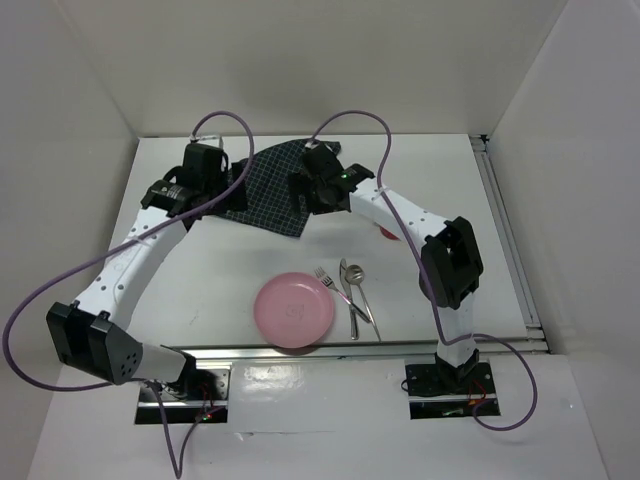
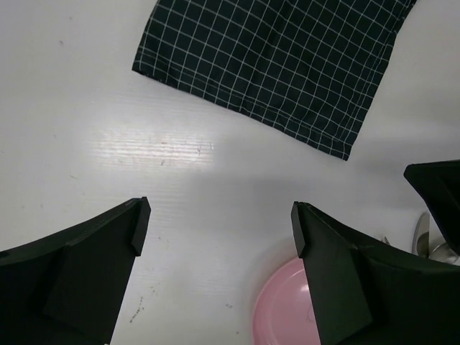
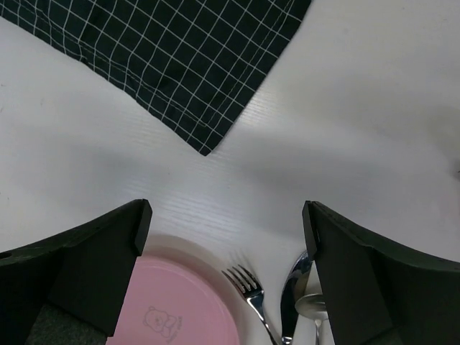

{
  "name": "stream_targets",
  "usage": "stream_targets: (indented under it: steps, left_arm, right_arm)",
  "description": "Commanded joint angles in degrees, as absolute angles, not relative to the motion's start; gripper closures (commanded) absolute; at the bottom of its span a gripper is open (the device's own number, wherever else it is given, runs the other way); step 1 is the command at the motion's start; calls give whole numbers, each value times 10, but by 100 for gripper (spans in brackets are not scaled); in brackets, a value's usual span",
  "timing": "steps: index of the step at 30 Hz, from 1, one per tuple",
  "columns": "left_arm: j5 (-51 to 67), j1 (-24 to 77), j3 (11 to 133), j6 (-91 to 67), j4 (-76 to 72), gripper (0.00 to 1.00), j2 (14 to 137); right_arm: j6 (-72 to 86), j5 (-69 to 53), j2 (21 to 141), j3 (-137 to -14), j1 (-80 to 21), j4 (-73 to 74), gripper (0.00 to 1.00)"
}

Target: Set the dinner table for one person

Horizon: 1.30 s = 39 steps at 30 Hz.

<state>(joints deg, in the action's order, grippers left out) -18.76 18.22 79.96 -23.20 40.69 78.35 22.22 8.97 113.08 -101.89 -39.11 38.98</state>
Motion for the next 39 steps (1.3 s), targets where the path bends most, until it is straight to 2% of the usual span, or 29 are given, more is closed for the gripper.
stream_targets:
  steps: [1, 10, 18, 21, 25, 35, 39]
  left_arm:
    - [-120, 155, 793, -261, 424, 0, 802]
    - [7, 7, 793, -298, 404, 0, 874]
    - [2, -39, 800, -282, 360, 0, 945]
    - [-44, -39, 833, -272, 360, 0, 996]
    - [-44, -45, 847, -272, 316, 3, 1048]
    - [83, -97, 895, -286, 235, 6, 1174]
    - [146, -110, 928, -287, 226, 15, 1226]
  right_arm:
    - [220, 78, 1098, -993, -400, 369, 0]
    - [243, 89, 1076, -979, -405, 388, 0]
    - [254, 90, 999, -885, -410, 366, 0]
    - [249, 67, 962, -846, -410, 335, 0]
    - [229, 51, 957, -839, -400, 335, 0]
    - [206, 51, 962, -849, -389, 358, 0]
    - [211, 46, 962, -843, -389, 370, 0]
